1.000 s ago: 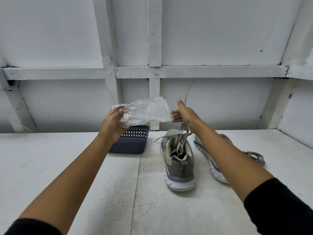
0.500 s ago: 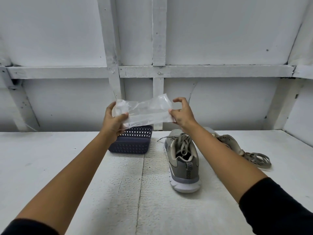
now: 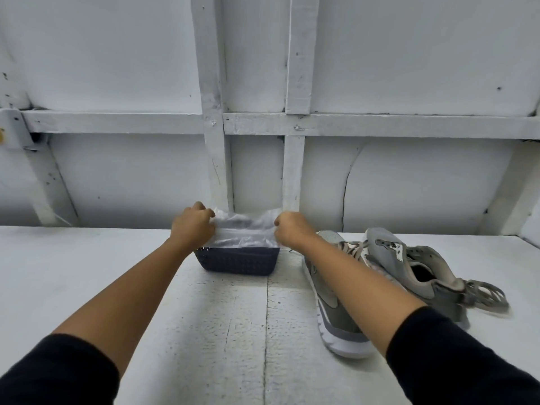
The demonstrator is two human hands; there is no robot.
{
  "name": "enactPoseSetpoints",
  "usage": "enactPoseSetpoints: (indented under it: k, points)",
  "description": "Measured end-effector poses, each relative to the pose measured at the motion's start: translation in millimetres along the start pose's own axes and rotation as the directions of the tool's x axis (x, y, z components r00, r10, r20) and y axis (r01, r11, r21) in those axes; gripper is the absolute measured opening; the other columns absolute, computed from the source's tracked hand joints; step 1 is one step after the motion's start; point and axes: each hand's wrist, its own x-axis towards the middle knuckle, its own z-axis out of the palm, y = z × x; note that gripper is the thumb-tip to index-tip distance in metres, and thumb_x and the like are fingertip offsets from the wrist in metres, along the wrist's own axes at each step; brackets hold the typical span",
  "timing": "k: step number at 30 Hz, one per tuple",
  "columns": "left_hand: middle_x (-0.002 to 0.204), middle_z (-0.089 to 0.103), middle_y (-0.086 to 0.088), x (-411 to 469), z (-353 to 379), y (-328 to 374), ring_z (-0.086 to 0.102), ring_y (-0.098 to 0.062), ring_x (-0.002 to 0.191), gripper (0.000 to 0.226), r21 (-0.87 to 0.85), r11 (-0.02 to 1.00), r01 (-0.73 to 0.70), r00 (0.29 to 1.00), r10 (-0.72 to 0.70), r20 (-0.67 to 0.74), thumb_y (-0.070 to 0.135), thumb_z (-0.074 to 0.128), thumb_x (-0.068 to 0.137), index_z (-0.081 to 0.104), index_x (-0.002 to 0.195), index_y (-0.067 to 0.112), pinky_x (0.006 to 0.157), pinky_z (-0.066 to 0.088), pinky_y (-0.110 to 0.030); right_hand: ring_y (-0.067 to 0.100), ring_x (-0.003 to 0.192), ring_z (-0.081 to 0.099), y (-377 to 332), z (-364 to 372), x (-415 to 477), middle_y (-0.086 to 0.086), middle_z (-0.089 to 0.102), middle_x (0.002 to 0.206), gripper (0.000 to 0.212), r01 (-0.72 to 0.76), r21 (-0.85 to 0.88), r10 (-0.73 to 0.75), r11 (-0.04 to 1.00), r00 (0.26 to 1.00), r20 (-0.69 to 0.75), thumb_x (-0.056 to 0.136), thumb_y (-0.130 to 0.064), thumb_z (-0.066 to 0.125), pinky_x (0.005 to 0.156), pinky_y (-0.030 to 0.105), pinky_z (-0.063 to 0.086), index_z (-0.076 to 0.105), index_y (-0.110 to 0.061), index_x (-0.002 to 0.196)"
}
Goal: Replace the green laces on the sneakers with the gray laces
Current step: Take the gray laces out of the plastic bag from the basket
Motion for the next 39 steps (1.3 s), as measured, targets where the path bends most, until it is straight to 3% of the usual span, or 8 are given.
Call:
enactPoseSetpoints:
  k: [6,13,19,24,28,32,35,39]
  points:
    - [0.133,0.046,-0.008,12,20,-4,0.038,-0.03,0.123,0.042,0.299,0.943,-0.148,0.959,0.063,0.278,0.037,0.043,0.094,0.051,0.129,0.015,0.097,0.034,-0.043,0.031,0.12,0.041,-9,27,7,0.012,0.057,0.119,0.029,0.043,-0.348,-0.011,0.936,0.996,0.092,0.087,-0.001,0.045,0.097,0.045,0.033,0.056,-0.007,0.114]
    - [0.136,0.044,-0.005,20,23,4,0.031,-0.029,0.127,0.042,0.484,0.842,-0.236,0.931,0.053,0.362,0.047,0.046,0.093,0.055,0.128,0.026,0.101,0.029,-0.041,0.036,0.131,0.027,-9,29,16,0.014,0.038,0.138,0.027,0.081,-0.378,0.039,0.922,0.953,0.299,0.096,-0.018,0.048,0.103,0.053,0.028,0.053,-0.008,0.12]
    - [0.14,0.038,-0.004,24,27,8,0.028,-0.027,0.129,0.047,0.545,0.81,-0.216,0.93,0.001,0.368,0.059,0.046,0.089,0.055,0.128,0.035,0.1,0.026,-0.037,0.039,0.135,0.019,-7,26,23,0.016,0.027,0.147,0.035,0.127,-0.415,0.057,0.901,0.913,0.404,0.097,-0.013,0.04,0.105,0.054,0.027,0.047,-0.01,0.131]
    - [0.138,0.04,-0.004,22,22,6,0.03,-0.029,0.128,0.045,0.499,0.838,-0.222,0.925,0.019,0.379,0.06,0.037,0.092,0.053,0.128,0.04,0.1,0.028,-0.041,0.037,0.124,0.035,-4,27,25,0.017,0.042,0.13,0.017,0.142,-0.349,-0.001,0.926,0.927,0.374,0.095,-0.009,0.042,0.098,0.05,0.038,0.056,-0.007,0.104]
    - [0.14,0.039,-0.006,24,12,8,0.033,-0.031,0.128,0.045,0.453,0.871,-0.19,0.92,-0.003,0.392,0.058,0.036,0.093,0.054,0.128,0.037,0.102,0.03,-0.043,0.036,0.113,0.047,3,32,28,0.016,0.052,0.125,0.028,0.157,-0.274,-0.068,0.949,0.949,0.309,0.096,-0.021,0.047,0.096,0.046,0.044,0.064,-0.007,0.114]
    - [0.14,0.038,-0.009,25,-1,14,0.034,-0.032,0.13,0.045,0.41,0.9,-0.15,0.924,-0.02,0.381,0.055,0.038,0.093,0.052,0.131,0.034,0.104,0.029,-0.047,0.03,0.1,0.057,4,15,17,0.014,0.063,0.113,0.029,0.183,-0.167,-0.135,0.969,0.956,0.262,0.096,-0.023,0.048,0.092,0.042,0.048,0.069,-0.006,0.107]
    - [0.137,0.042,-0.011,22,-8,35,0.037,-0.032,0.127,0.043,0.299,0.938,-0.175,0.952,0.083,0.295,0.051,0.039,0.095,0.05,0.132,0.033,0.103,0.031,-0.049,0.025,0.108,0.058,11,-20,2,0.011,0.064,0.118,0.031,0.206,-0.056,-0.191,0.977,0.96,0.205,0.098,-0.021,0.046,0.094,0.032,0.045,0.066,-0.005,0.115]
    - [0.139,0.042,-0.011,14,-9,88,0.042,-0.028,0.126,0.045,-0.039,0.957,-0.288,0.932,0.29,0.217,0.035,0.043,0.097,0.037,0.142,0.03,0.108,0.032,-0.05,0.019,0.114,0.056,42,-65,-17,0.007,0.065,0.12,0.029,0.187,-0.029,-0.179,0.982,0.966,0.185,0.096,-0.021,0.049,0.085,0.019,0.039,0.065,-0.009,0.118]
